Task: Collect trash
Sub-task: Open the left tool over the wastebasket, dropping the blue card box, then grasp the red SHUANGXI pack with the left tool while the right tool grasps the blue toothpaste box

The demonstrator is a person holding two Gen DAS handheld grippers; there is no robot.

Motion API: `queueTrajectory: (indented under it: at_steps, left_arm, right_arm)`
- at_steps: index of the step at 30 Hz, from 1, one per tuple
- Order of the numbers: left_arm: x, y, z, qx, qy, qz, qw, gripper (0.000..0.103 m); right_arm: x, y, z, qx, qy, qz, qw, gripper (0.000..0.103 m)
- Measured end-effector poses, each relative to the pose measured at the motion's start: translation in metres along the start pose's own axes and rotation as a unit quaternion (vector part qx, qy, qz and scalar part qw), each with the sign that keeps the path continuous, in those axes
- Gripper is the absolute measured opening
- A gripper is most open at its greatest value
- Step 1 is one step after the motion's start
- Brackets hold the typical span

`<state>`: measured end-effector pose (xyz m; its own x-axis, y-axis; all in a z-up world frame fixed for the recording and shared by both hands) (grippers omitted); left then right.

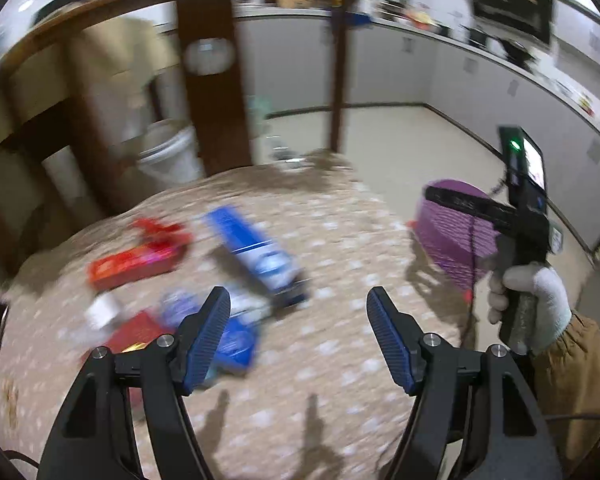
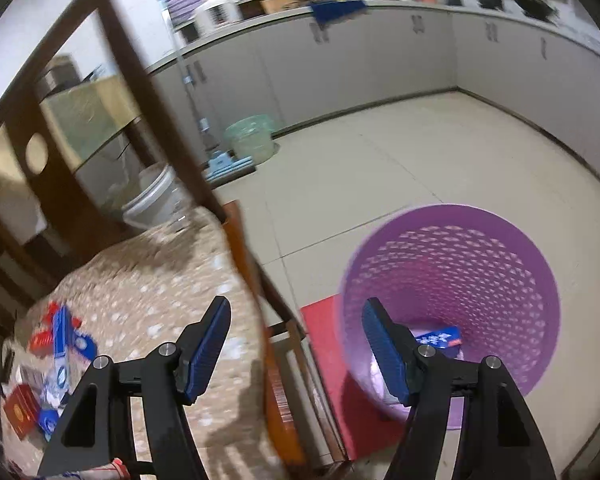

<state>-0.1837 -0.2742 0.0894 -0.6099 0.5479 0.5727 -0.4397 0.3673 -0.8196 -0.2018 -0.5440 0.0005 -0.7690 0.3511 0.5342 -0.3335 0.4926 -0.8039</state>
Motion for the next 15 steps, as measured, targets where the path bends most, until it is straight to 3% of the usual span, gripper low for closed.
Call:
queueTrajectory:
  at_steps: [4, 8, 15]
  left_arm:
    - [0.024, 0.013, -0.063, 0.044, -0.058, 0.008, 0.9973, 0.075]
    - [0.038, 0.031, -0.122, 0.092, -0.121, 0.002, 0.9884, 0.075]
    - [0.036, 0.053, -0.151, 0.105, -0.152, -0.015, 0.9827, 0.075]
  right_arm:
    - [-0.001, 0.011, -0.039, 0.030, -0.026, -0.008, 0.999, 0.073]
    - [-0.003, 0.025, -0.076, 0.062, -0.060, -0.023, 0.996, 0.073]
    - [0.005, 0.049, -0.139, 0.096, -0.146, -0.044, 0.984, 0.076]
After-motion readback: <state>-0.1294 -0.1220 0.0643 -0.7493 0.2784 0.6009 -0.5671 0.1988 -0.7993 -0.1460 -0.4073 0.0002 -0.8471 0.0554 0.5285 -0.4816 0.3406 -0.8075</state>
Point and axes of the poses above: each gripper's, at about its wrist camera, not at the fingertips, and x roughly against the way its jaws point, z to its right, y to its underside, the point moved 7 cm from there along -x, roughly the way its jaws point, and after that the axes turned 13 degrees about z, right-handed, at the moved point
